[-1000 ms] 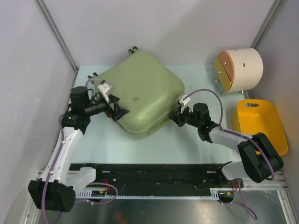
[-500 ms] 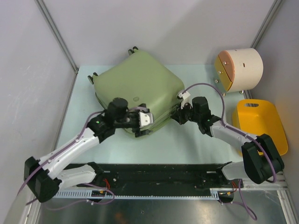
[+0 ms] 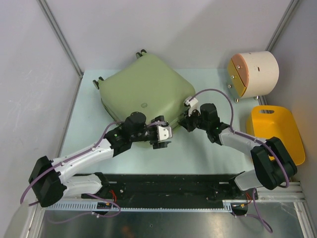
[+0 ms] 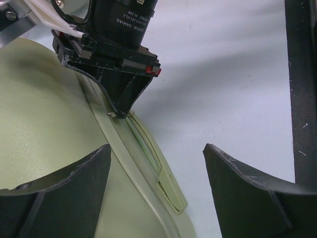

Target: Open, take out, and arrange the luggage

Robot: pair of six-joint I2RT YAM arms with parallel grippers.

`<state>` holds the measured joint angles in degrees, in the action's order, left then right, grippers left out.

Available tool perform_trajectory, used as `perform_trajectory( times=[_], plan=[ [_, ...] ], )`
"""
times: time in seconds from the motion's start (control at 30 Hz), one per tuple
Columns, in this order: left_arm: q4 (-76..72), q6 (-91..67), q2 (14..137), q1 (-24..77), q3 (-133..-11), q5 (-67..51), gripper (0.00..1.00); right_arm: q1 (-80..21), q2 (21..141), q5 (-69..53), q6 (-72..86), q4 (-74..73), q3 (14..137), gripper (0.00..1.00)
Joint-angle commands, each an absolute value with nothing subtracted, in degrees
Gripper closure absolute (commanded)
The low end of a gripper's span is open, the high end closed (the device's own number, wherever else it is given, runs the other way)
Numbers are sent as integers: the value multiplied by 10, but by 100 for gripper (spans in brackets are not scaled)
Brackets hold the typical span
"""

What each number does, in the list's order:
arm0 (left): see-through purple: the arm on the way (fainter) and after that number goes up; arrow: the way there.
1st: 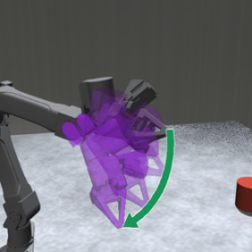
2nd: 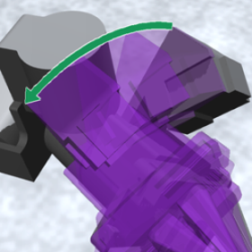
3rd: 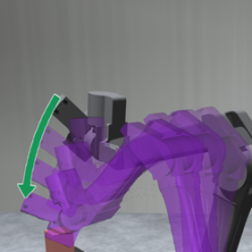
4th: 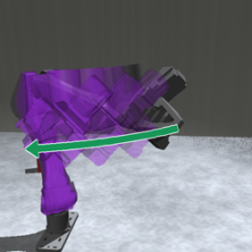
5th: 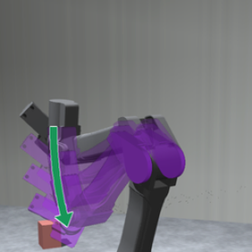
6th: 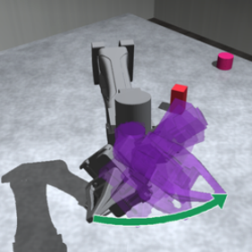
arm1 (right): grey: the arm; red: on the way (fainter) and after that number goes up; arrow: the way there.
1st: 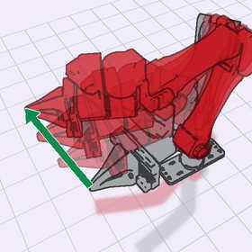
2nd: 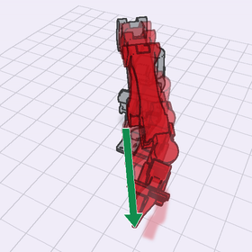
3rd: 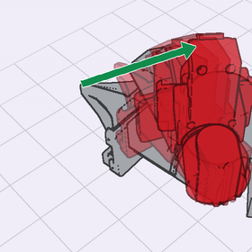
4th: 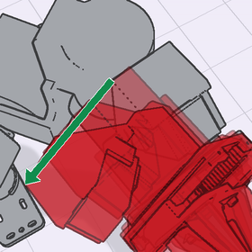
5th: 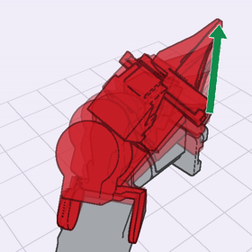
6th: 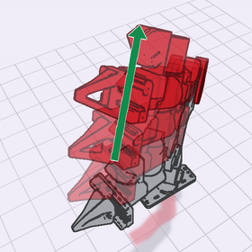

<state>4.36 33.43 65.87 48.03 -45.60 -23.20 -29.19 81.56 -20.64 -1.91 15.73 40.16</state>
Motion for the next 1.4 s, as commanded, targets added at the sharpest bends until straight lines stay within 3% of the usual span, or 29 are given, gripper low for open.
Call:
perform_trajectory(
  times=[0.0, 0.2, 0.33, 0.37, 0.67, 0.77, 0.97, 1.37],
  plan=[
    [48, 314, 652, 477, -425, -199, 19, -294, 835, -176, -40, 213, 398, 100],
    [42, 294, 659, 481, -415, -213, 20, -301, 850, -172, -29, 235, 384, 86],
    [37, 304, 657, 509, -402, -193, 20, -301, 856, -165, -21, 252, 382, 88],
    [35, 302, 657, 512, -400, -189, 20, -302, 856, -164, -20, 253, 381, 100],
    [-22, 266, 702, 580, -386, -121, 28, -288, 777, -164, -10, 207, 381, 100],
    [-67, 226, 745, 598, -394, -37, 32, -285, 763, -150, -19, 178, 380, 100],
    [-126, 178, 817, 608, -425, 100, 28, -272, 768, -133, -20, 171, 380, 100],
    [-178, 217, 911, 613, -475, 185, 27, -270, 785, -139, -11, 191, 383, 100]
  ],
)
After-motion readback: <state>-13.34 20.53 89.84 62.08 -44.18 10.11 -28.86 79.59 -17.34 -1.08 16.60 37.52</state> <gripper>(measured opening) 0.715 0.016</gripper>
